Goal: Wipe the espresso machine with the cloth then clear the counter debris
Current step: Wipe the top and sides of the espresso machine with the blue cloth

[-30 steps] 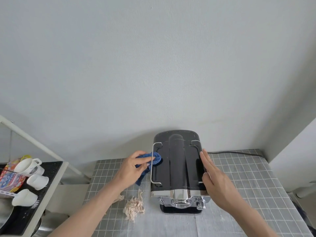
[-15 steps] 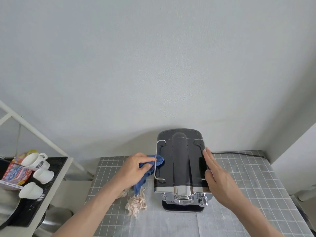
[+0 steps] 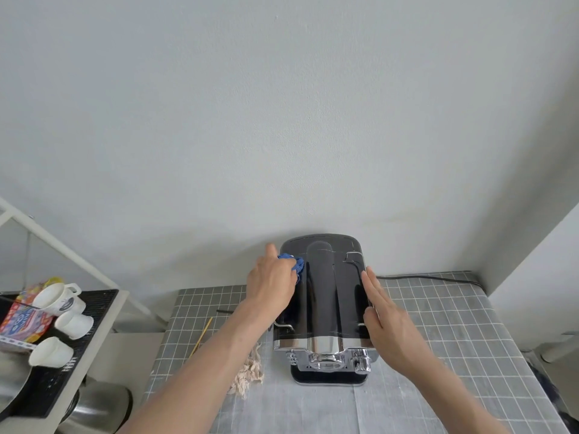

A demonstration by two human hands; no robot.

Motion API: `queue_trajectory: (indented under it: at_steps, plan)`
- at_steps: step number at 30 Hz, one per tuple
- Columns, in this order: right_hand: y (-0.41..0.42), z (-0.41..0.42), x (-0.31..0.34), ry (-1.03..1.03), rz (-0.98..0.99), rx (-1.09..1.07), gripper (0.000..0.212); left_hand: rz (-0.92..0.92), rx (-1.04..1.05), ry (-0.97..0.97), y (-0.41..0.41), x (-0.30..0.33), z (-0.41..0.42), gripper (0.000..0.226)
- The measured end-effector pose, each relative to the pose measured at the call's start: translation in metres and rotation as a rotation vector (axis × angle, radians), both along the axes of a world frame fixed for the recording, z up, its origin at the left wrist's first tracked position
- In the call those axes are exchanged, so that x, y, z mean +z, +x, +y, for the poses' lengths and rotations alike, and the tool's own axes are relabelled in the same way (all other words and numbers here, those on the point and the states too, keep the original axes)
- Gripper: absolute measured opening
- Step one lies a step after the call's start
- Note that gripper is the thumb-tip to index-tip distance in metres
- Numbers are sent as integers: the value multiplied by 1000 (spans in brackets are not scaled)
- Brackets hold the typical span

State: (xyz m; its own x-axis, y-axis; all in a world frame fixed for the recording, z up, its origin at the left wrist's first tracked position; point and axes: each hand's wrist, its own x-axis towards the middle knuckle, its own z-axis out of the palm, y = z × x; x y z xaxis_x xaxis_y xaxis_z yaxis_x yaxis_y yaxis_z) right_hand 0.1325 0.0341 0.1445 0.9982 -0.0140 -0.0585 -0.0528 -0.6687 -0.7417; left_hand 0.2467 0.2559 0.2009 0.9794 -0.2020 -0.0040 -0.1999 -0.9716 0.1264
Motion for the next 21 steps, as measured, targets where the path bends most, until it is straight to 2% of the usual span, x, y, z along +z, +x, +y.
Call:
queue_trajectory:
  at_steps: [12, 15, 21]
  plan:
    - [-1, 1, -4, 0, -16, 7, 71, 173, 49, -93, -67, 10, 24, 24]
    - [1, -2, -2, 14, -7, 21, 73, 134, 83, -90, -55, 10, 17, 25]
    - [0, -5, 0, -6, -65, 55, 72, 9, 46, 110, -2, 9, -2, 20]
